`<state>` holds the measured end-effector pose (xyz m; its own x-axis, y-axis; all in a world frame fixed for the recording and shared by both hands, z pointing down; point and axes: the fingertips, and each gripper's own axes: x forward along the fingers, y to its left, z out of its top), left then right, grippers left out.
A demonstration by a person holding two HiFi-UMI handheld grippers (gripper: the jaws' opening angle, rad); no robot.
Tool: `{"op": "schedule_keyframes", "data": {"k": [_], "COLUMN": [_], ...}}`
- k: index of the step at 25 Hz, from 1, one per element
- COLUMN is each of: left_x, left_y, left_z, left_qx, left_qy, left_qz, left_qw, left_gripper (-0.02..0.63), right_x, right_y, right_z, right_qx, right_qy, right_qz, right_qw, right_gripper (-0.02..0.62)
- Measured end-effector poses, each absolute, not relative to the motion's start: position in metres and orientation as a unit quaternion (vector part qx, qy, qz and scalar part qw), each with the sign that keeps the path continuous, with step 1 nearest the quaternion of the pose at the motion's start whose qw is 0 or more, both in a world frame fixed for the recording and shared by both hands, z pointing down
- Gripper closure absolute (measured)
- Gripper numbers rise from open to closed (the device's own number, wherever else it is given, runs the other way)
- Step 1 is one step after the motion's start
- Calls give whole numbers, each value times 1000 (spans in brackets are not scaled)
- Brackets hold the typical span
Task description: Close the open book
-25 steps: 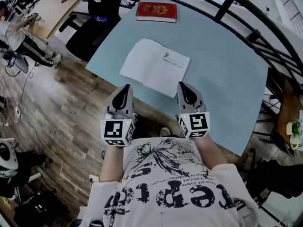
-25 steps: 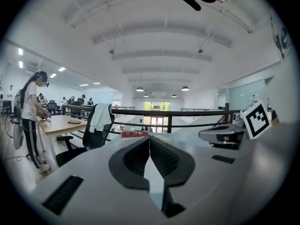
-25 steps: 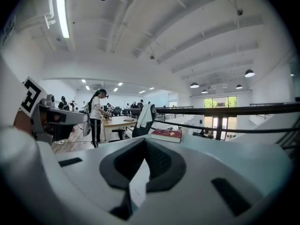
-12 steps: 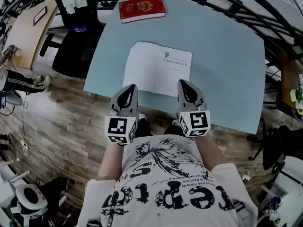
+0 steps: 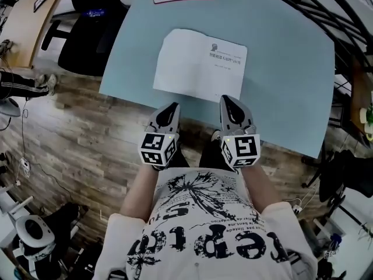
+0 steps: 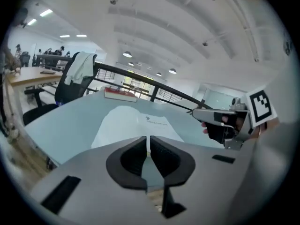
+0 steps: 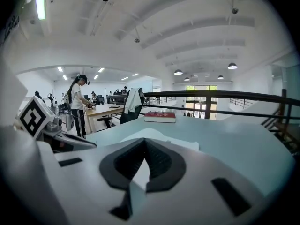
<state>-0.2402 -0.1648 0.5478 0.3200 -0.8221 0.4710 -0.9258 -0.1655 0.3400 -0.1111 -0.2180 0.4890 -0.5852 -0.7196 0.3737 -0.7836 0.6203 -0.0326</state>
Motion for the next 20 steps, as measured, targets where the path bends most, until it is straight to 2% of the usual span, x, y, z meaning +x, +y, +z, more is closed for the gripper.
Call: {"op": "schedule_keyframes", "data": {"k": [2, 4, 8, 20], "left_x": [-237, -234, -242, -259], "left_y": [-161, -160, -169, -202], "left_z": [566, 580, 594, 633], "left_qx": [738, 717, 663, 568], "left_qy": [-580, -576, -571, -559], "left_qz": [62, 23, -80, -180], "left_qw": [339, 392, 477, 576], "left_gripper": [563, 463, 460, 460], "right_x": [-108, -107, -107, -86], "right_y": [-214, -213, -213, -221], "right_z": [494, 498, 503, 509], "right_qx": [419, 416, 412, 429], "right_qy": [-886, -886, -888, -876], "right_qz": [95, 96, 94, 92], "right_qw": [176, 180, 184, 201], "right_gripper": [584, 584, 584, 584]}}
